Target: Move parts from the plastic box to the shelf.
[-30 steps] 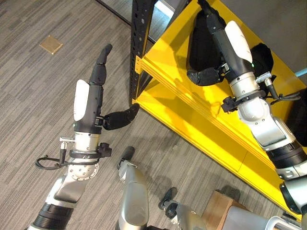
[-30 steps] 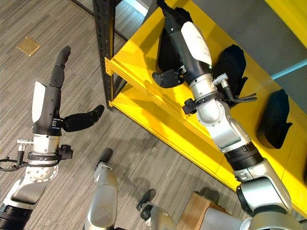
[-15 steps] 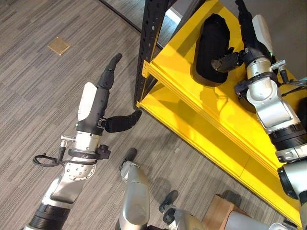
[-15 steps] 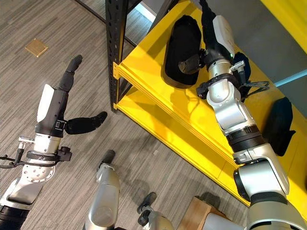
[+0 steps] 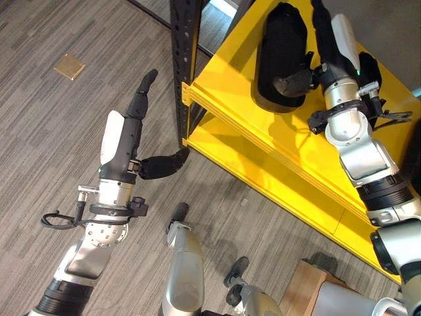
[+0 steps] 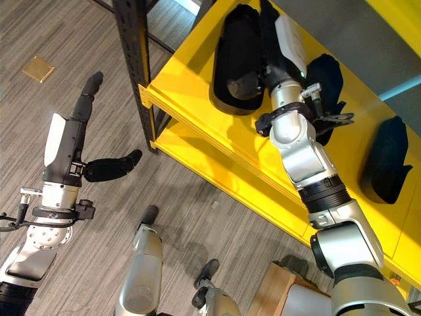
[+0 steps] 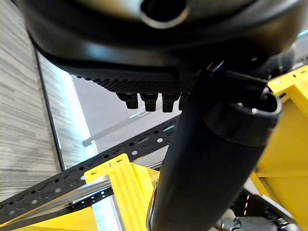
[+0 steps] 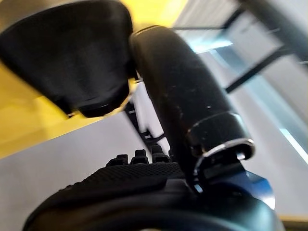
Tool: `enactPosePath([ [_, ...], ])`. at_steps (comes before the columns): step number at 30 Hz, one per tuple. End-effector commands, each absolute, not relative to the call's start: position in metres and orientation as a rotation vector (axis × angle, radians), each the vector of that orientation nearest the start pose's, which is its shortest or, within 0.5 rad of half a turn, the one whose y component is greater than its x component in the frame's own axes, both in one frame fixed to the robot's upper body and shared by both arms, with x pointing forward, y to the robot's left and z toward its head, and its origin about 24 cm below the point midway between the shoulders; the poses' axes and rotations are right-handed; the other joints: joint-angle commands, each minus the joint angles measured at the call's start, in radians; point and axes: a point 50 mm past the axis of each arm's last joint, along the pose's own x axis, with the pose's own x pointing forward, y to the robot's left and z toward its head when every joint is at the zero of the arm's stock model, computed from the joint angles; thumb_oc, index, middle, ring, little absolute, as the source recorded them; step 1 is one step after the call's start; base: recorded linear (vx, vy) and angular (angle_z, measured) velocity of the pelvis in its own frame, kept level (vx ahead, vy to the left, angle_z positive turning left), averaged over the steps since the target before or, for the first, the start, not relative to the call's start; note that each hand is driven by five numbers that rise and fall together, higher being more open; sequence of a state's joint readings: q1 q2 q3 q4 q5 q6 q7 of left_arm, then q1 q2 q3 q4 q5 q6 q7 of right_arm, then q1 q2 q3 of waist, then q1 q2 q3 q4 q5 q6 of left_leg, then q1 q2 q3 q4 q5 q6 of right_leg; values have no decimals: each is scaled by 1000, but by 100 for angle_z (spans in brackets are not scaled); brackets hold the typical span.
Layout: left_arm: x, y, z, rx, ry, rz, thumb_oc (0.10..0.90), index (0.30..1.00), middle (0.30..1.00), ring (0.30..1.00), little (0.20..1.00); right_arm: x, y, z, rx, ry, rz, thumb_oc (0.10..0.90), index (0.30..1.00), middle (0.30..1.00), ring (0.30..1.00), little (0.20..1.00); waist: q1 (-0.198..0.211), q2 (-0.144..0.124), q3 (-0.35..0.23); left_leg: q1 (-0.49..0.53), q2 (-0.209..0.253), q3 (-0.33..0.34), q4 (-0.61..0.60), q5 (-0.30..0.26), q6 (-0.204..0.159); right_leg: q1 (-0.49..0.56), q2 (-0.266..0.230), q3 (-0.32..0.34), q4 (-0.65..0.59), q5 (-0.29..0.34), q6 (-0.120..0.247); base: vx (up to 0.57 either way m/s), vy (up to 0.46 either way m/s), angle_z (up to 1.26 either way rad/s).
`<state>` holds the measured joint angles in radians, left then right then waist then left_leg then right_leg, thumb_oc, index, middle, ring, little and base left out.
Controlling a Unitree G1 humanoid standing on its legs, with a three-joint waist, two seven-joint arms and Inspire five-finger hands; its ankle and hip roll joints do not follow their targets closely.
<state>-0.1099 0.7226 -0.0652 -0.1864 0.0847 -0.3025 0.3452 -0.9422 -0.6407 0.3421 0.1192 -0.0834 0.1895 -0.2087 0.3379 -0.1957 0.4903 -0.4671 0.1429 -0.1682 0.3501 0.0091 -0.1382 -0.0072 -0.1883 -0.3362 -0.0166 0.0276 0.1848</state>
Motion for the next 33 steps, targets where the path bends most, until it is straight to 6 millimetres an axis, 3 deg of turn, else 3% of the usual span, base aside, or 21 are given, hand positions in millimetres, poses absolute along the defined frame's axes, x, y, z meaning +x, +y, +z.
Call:
enactPosePath([
  [1,243,215,198,629,-846,135,900,1000,1000,1000,1000,333,-141,307,-748,-751,-44,900,1000,1000,1000,1000,-38,4,-123,5,48,67,-7,-43,18,109,-26,94,39,-88,11,-46,-12,-3],
  [4,245,213,198,645,-841,149,900,1000,1000,1000,1000,323,-131,296,-740,-769,-9,900,1000,1000,1000,1000,-56,-1,-119,6,56,77,-5,-47,18,101,-24,109,42,-89,12,-48,-21,-11],
  [14,247,209,202,658,-853,169,900,1000,1000,1000,1000,301,-114,298,-828,-862,31,900,1000,1000,1000,1000,-76,-11,-121,6,70,98,-4,-55,15,86,-20,131,44,-93,12,-27,-20,-10],
  [26,249,207,200,677,-830,164,900,1000,1000,1000,1000,300,-125,295,-931,-893,-107,900,1000,1000,1000,1000,-91,-10,-126,1,77,109,-2,-56,13,77,-21,144,44,-97,7,-3,0,-1],
  [33,252,204,200,678,-825,127,900,1000,1000,1000,1000,322,-119,292,-1015,-789,-94,900,1000,1000,1000,1000,-66,-6,-128,-12,73,101,8,-56,12,84,-21,133,42,-103,3,3,-3,-2],
])
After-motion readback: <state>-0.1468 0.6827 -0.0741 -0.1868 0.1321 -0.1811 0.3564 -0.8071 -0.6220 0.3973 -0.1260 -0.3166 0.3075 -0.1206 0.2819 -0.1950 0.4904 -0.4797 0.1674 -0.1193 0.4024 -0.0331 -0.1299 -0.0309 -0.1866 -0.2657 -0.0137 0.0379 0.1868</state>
